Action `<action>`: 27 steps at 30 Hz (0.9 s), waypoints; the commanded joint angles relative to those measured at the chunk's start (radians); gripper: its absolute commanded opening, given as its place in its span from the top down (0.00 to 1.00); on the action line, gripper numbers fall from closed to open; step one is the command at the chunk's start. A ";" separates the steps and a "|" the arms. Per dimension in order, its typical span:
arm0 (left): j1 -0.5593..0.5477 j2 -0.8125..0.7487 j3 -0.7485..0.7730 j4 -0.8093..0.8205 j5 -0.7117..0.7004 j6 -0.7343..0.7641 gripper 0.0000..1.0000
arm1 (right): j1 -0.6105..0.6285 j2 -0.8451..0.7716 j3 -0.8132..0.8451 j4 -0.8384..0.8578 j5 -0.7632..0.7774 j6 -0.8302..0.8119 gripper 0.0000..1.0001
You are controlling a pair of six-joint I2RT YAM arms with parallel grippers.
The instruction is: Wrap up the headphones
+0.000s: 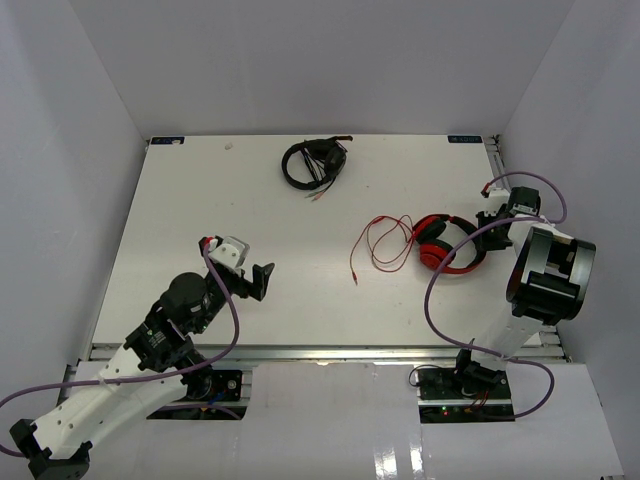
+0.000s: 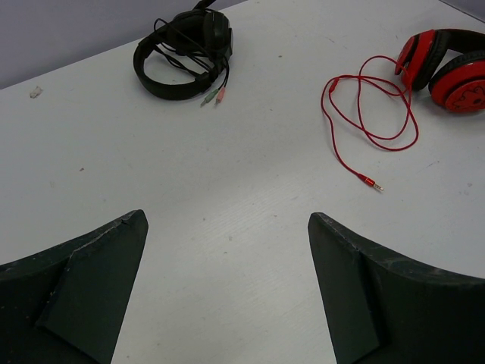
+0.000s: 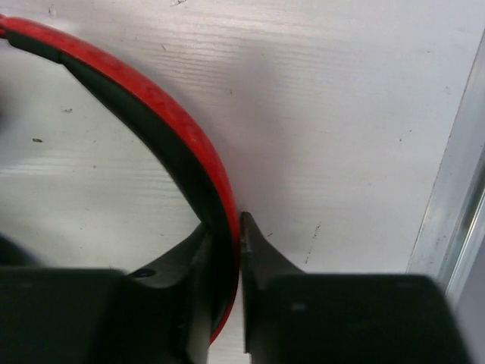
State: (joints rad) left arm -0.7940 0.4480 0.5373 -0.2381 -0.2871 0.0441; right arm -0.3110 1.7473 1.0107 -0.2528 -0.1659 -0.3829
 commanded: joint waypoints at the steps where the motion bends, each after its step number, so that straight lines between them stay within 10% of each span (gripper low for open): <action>1: 0.004 -0.006 0.000 0.021 0.014 0.000 0.02 | 0.007 -0.018 -0.056 -0.038 -0.123 -0.024 0.91; 18: 0.003 0.203 0.007 0.130 0.535 -0.190 0.02 | 0.348 -0.658 -0.184 -0.177 -0.325 -0.022 0.92; 27: -0.050 0.214 -0.019 0.293 0.676 -0.234 0.02 | 0.429 -0.810 0.055 -0.189 -0.366 0.030 0.92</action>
State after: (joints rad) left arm -0.8091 0.6816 0.5056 -0.0571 0.2938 -0.1595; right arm 0.1158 0.9715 0.8872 -0.4636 -0.4826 -0.4175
